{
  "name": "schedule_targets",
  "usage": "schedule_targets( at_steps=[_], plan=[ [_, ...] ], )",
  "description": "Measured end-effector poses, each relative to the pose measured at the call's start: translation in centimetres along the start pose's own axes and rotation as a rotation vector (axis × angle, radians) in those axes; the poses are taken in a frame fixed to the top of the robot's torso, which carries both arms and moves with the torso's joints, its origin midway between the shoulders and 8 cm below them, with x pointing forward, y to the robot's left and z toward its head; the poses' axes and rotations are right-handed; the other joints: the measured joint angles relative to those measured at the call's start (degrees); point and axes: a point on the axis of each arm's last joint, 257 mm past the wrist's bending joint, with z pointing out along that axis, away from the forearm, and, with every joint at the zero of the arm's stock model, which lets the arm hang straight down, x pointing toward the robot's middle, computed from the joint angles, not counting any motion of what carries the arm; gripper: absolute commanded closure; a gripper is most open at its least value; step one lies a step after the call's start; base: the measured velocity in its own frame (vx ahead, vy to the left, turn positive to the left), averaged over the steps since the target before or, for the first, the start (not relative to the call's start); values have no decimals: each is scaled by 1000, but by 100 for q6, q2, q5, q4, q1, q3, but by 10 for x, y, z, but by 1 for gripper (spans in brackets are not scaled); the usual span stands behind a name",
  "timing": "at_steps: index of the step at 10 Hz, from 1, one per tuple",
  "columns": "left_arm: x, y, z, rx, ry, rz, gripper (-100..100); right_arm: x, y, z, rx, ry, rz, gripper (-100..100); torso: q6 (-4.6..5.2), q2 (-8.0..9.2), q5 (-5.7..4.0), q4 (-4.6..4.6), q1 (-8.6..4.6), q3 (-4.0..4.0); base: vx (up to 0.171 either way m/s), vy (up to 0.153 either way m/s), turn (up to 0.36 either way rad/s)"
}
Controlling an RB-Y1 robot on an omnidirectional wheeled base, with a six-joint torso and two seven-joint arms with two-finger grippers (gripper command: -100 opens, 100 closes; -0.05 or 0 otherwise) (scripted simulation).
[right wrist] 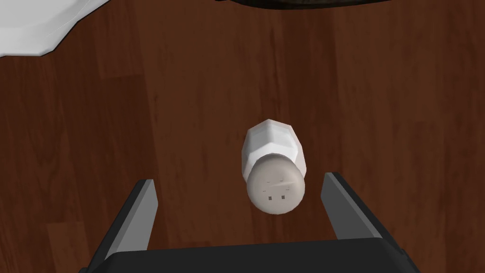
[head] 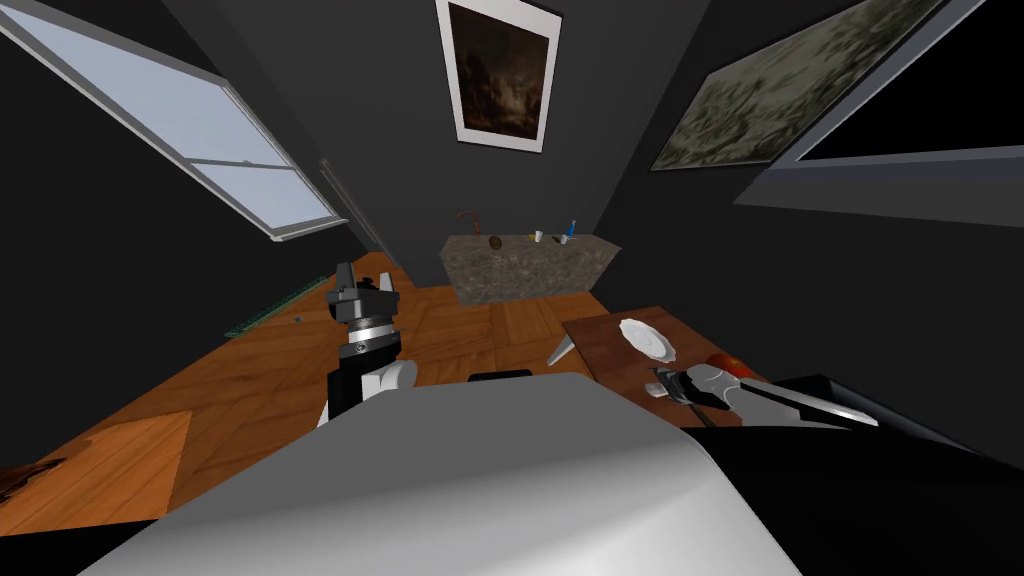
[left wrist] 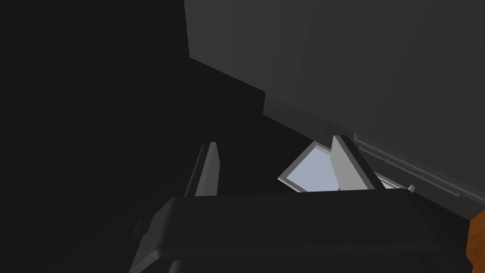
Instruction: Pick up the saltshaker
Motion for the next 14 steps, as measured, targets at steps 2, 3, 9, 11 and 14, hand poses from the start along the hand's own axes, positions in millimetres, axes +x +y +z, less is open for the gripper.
schedule_targets(
  at_steps=[2,3,9,11,14],
  plan=[
    [0,0,0,0,0,0,0,1,1,-3,2,3,1,-100,-6,3,0,0,0,1,15,-1,17],
    [0,0,0,0,0,0,0,-3,7,-1,-12,-5,-8,-100,-4,11,-1,2,-2,5,43,-15,-216],
    [0,0,0,0,0,0,0,-3,11,0,-24,2,-31,100,-5,15,0,3,-1,8,15,2,-13],
    [0,0,0,0,0,0,0,-2,11,0,-24,3,-31,100,-7,13,-9,2,-14,7,0,0,0],
    [0,0,0,0,0,0,0,-2,11,0,-24,3,-31,100,-7,12,-10,2,-18,6,-17,-2,57]
  ],
)
